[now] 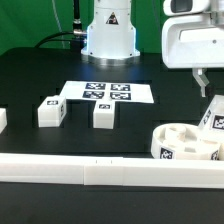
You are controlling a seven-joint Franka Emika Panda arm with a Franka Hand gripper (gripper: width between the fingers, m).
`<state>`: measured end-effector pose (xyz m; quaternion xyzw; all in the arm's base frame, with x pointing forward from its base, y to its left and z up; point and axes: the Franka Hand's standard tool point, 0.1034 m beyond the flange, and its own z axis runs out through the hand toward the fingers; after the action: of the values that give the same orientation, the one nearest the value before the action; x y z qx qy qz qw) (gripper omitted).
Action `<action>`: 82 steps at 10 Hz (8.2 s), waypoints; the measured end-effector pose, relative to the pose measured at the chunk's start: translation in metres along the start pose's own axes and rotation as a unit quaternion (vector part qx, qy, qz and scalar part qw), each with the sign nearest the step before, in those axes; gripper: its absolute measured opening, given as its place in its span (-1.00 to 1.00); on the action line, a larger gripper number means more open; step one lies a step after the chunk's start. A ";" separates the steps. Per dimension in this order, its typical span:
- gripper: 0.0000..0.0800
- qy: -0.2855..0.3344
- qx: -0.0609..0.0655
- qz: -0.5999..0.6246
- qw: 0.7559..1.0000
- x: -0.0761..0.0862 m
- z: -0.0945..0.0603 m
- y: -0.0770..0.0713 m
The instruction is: Assemble stool
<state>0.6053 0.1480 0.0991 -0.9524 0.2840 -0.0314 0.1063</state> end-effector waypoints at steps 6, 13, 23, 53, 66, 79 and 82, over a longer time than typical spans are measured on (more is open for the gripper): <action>0.62 0.003 -0.009 -0.297 0.955 -0.001 0.004 0.002; 0.62 0.007 -0.027 -0.558 0.829 0.004 0.007 0.007; 0.62 -0.031 -0.065 -0.814 0.577 0.020 0.012 0.015; -0.15 0.093 0.043 0.059 0.993 0.034 0.010 0.030; 0.31 0.048 0.089 0.464 0.880 0.031 0.010 0.029; 0.62 0.043 0.016 -0.021 0.999 0.027 -0.020 -0.001; 0.62 0.046 0.012 -0.115 0.992 0.028 -0.019 0.002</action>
Offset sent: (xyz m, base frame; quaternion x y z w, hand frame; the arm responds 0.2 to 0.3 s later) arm -0.0060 0.0017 -0.0036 0.0258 0.0130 -0.3196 0.9471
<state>0.6254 0.1279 0.1171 -0.9750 0.1767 -0.0905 0.1000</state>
